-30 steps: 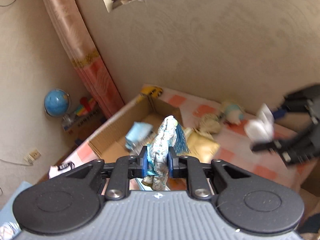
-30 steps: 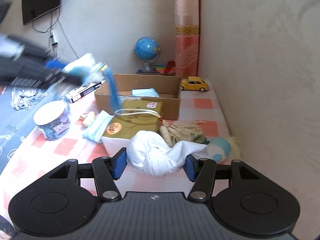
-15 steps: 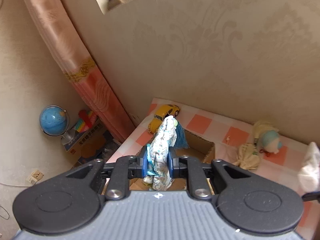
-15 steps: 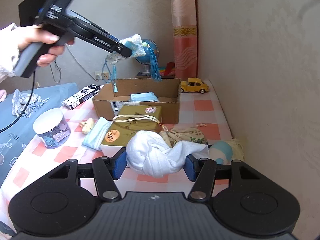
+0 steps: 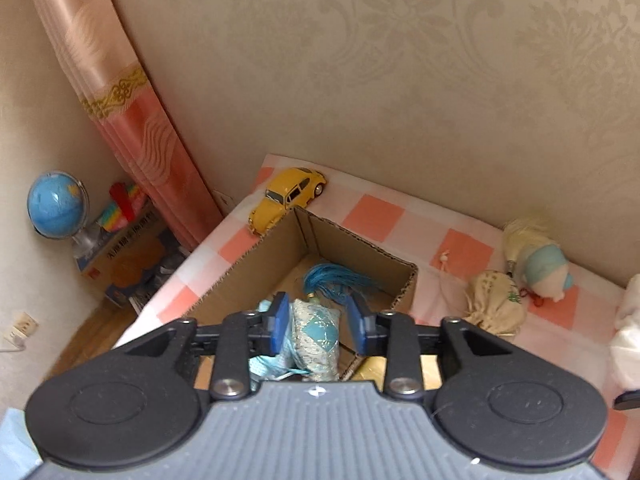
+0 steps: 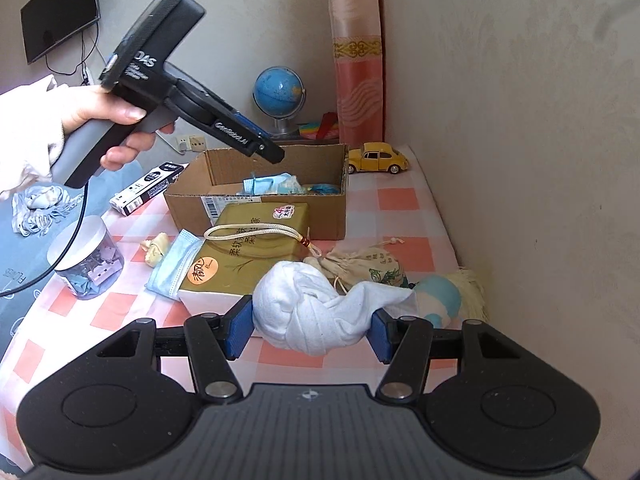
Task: Organize soft objects
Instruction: 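Carry the white cloth bundle over the box and release it with the right gripper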
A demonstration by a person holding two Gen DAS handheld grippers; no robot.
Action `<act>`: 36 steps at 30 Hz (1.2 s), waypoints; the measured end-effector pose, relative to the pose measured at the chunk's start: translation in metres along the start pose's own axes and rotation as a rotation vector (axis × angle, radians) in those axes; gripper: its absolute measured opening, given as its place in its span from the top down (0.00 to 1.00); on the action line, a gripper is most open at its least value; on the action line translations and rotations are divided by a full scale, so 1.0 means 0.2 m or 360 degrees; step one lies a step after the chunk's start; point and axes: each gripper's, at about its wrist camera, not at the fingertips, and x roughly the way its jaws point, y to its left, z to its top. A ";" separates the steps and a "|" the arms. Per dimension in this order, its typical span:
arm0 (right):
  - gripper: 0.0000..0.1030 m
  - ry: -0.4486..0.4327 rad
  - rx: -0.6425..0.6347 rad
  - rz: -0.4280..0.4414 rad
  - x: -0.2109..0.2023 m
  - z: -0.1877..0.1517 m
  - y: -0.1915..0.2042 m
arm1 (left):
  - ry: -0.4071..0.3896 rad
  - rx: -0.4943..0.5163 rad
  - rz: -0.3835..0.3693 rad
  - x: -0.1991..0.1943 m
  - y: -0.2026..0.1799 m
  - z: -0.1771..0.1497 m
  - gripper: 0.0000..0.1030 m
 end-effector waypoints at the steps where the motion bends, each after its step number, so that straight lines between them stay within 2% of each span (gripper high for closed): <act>1: 0.39 -0.0001 0.0001 -0.0001 0.00 0.00 0.00 | -0.0009 -0.0027 -0.0003 -0.02 0.00 -0.01 0.56; 2: 0.39 -0.0004 0.0002 0.0001 0.00 0.01 0.00 | -0.0020 -0.0050 -0.0004 -0.04 0.00 -0.03 0.51; 4: 0.39 -0.0011 0.0000 0.0006 0.00 0.02 0.00 | -0.0048 -0.0090 0.0015 -0.11 -0.01 -0.07 0.24; 6: 0.39 -0.0015 -0.0005 0.0009 -0.01 0.03 0.01 | -0.0081 -0.0104 0.0057 -0.18 -0.04 -0.13 0.17; 9: 0.39 -0.0025 -0.0025 0.0000 0.00 0.05 0.01 | -0.0098 -0.0159 0.0084 -0.29 -0.10 -0.23 0.16; 17: 0.39 -0.0067 -0.0049 0.0000 0.05 0.20 0.01 | -0.0139 -0.0564 0.0089 -0.55 -0.25 -0.53 0.10; 19: 0.39 -0.0078 -0.0058 -0.0001 0.08 0.26 0.02 | -0.0162 -0.0632 0.0154 -0.60 -0.29 -0.59 0.08; 23: 0.39 -0.0090 -0.0055 0.0013 0.16 0.39 0.02 | -0.0180 -0.0699 0.0291 -0.67 -0.37 -0.69 0.08; 27: 0.39 -0.0065 -0.0076 0.0027 0.30 0.55 0.05 | -0.0199 -0.0764 0.0324 -0.70 -0.39 -0.75 0.08; 30: 0.39 -0.0023 -0.0087 0.0048 0.44 0.66 0.06 | -0.0198 -0.0769 0.0395 -0.70 -0.41 -0.78 0.08; 36: 0.39 0.0111 -0.0096 0.0043 0.77 0.83 0.09 | -0.0158 -0.0784 0.0433 -0.66 -0.40 -0.84 0.08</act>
